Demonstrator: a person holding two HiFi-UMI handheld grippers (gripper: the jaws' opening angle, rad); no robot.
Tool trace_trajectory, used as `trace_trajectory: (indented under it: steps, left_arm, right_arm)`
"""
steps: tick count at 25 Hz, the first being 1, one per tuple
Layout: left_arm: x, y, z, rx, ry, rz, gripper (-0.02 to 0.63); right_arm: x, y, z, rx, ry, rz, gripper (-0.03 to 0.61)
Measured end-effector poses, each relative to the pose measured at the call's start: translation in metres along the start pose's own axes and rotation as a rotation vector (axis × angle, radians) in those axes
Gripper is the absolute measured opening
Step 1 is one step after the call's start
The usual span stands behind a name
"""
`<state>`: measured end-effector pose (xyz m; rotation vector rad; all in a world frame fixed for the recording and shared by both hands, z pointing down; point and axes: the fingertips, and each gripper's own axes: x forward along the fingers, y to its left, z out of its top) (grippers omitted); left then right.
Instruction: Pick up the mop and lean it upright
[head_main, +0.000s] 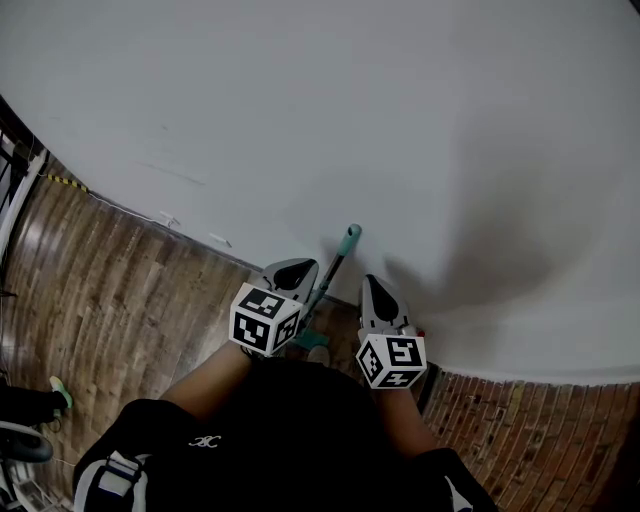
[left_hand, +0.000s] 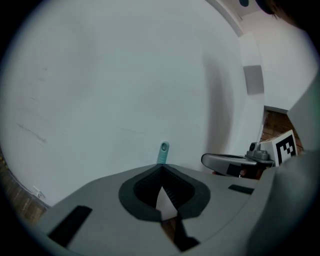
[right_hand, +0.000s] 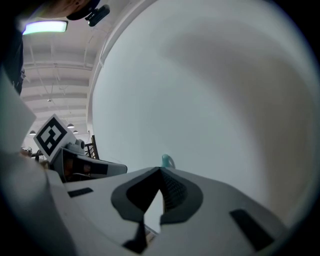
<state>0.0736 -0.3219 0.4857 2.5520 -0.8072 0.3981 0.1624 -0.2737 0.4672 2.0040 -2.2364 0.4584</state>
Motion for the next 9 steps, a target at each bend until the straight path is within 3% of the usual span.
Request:
trace_trajectory:
  steps: [9]
  left_arm:
    - [-0.0032,-0.0038,-0.0036,0.006,0.006,0.003,-0.003]
  right_arm:
    - [-0.0049,-0.0050,-0.0049,0.013,0.013,-0.007,0.014]
